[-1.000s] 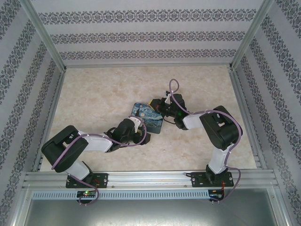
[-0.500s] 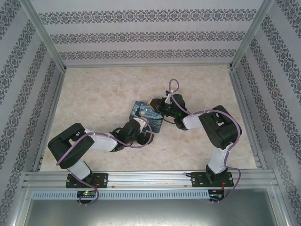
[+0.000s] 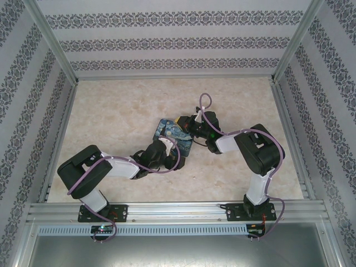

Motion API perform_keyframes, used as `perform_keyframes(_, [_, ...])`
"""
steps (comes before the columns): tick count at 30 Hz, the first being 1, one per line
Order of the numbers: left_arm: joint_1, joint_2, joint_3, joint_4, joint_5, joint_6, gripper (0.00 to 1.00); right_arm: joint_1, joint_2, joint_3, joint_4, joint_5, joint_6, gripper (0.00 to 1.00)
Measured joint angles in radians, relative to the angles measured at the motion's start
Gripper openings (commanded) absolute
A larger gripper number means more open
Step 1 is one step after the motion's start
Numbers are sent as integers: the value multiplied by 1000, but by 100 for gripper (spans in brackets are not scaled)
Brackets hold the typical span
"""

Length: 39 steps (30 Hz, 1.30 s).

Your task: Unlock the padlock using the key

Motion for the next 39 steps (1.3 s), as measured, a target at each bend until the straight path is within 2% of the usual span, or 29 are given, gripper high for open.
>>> perform_keyframes(9, [0, 43, -5, 93, -3, -68, 81, 0, 6, 0, 17, 0, 0, 0])
perform_keyframes(32, [0, 45, -112, 354, -12, -288, 80, 0, 14, -1, 36, -8, 3, 0])
perform_keyframes(39, [0, 93, -113, 424, -30, -343, 73, 0, 19, 0, 47, -12, 5, 0])
